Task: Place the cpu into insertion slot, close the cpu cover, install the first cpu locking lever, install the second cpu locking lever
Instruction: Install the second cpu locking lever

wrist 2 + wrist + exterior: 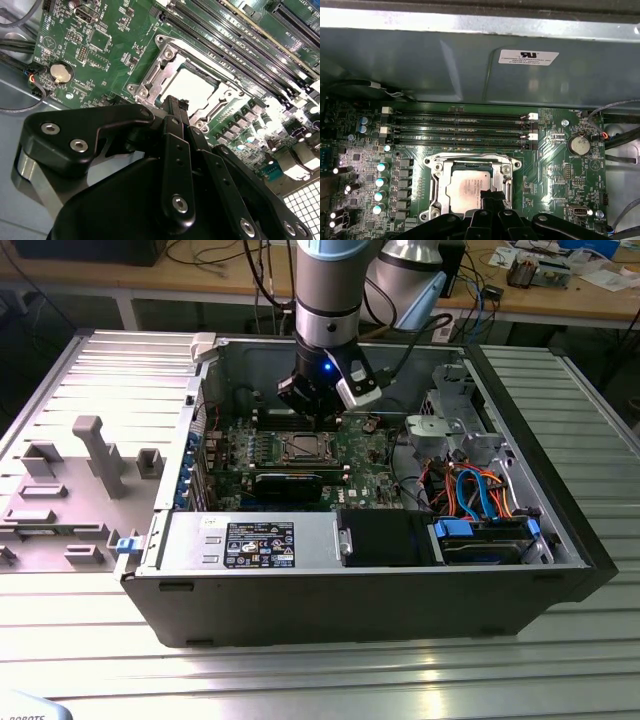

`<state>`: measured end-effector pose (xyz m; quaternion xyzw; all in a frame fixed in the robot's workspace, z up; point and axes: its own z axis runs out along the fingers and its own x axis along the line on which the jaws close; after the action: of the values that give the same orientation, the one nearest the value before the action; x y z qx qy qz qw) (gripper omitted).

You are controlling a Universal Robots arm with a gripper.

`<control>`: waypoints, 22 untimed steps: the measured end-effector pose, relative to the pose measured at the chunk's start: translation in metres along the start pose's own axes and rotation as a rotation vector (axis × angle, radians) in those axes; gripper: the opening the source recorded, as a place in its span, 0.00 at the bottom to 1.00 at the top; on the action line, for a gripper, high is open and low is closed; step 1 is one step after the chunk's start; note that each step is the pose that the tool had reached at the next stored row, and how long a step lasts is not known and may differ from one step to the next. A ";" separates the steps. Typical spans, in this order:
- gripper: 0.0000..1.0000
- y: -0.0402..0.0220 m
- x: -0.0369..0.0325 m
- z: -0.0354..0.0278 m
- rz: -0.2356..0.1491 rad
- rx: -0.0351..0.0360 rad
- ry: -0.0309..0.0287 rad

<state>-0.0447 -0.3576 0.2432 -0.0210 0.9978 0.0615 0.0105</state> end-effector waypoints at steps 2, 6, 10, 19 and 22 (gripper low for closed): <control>0.11 0.0000 0.0000 0.0000 0.000 0.0000 0.0000; 0.11 -0.0043 0.0002 -0.0005 0.000 -0.0001 0.0000; 0.11 -0.0053 0.0005 -0.0036 0.000 -0.0009 0.0000; 0.11 -0.0270 0.0047 -0.0063 0.002 -0.0112 0.0063; 0.11 -0.0273 0.0052 -0.0063 0.002 -0.0130 0.0067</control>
<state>-0.0489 -0.3857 0.2460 -0.0201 0.9975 0.0680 0.0070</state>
